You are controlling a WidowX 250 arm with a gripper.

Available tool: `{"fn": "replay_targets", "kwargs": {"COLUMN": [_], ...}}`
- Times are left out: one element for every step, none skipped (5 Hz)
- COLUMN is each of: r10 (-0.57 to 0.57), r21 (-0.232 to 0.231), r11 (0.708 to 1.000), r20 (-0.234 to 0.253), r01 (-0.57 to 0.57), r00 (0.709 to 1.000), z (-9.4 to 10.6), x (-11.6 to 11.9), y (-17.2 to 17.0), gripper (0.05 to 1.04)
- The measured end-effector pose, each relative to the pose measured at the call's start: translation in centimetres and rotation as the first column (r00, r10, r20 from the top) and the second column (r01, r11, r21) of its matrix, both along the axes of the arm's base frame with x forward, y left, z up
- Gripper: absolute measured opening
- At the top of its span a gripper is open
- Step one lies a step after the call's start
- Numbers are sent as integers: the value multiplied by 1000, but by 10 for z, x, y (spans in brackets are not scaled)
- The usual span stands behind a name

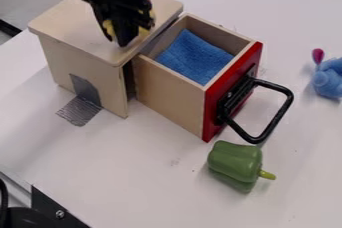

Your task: Put the yellow toy to the table

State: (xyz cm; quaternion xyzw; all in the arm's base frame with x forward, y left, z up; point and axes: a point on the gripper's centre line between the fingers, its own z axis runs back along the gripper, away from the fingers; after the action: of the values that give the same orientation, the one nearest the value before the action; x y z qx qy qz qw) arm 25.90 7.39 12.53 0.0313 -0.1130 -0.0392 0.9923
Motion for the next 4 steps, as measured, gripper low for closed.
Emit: {"fn": "replay_targets", "kwargs": {"r10": [-4, 7, -18, -47], "r21": [3, -35, -77, -72], "r11": [1000, 999, 997, 996], "r20": [30, 30, -7, -43], "r01": [4, -6, 17, 43], "r00": [1000, 1000, 1000, 998], "z": [18, 6, -18, -33], "x": [-32, -69, -89, -104], "y": [-11, -12, -22, -29], "gripper": [125, 110, 110, 142]}}
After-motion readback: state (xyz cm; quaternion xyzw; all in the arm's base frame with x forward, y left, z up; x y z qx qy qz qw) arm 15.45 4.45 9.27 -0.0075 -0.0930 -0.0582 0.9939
